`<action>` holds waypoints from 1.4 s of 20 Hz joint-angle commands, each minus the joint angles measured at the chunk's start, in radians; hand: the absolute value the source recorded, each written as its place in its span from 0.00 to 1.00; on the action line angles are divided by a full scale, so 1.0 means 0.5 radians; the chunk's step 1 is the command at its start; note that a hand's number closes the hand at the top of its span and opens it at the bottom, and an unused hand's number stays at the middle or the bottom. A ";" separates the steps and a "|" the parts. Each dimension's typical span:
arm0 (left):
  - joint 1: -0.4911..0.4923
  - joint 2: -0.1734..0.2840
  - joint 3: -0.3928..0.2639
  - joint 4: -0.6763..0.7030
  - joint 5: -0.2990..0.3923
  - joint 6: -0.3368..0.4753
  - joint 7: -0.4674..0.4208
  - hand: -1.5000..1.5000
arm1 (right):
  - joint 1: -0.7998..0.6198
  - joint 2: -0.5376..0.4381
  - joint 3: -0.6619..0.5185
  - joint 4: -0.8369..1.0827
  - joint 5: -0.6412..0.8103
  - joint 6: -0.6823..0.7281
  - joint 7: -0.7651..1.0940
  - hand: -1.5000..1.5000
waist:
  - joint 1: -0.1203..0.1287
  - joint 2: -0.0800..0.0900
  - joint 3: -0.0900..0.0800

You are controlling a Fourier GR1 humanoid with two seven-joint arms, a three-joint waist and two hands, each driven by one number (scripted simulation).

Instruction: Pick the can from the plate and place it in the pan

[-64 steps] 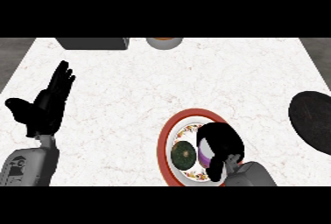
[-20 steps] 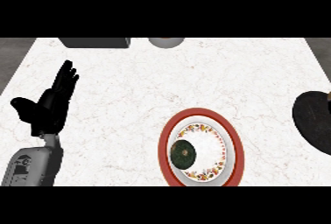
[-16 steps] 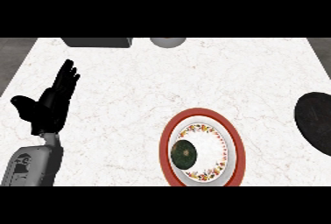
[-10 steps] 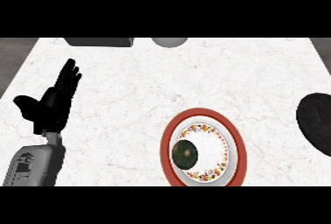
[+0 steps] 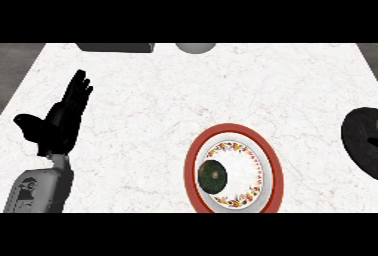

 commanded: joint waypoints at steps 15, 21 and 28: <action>0.094 0.031 0.096 0.021 0.023 0.010 -0.028 0.50 | 0.347 0.006 -0.508 -0.083 -0.764 0.677 -0.819 0.00 | -0.119 -0.048 -0.018; 0.106 0.058 0.107 -0.050 0.004 0.028 0.010 0.50 | 0.836 0.070 -0.539 -0.431 -0.919 1.115 -0.994 0.00 | -0.168 -0.063 -0.025; 0.093 0.045 0.082 -0.018 -0.044 0.055 0.003 0.50 | 1.318 0.319 -0.605 -1.090 -1.093 1.291 -0.822 0.00 | -0.186 -0.056 -0.031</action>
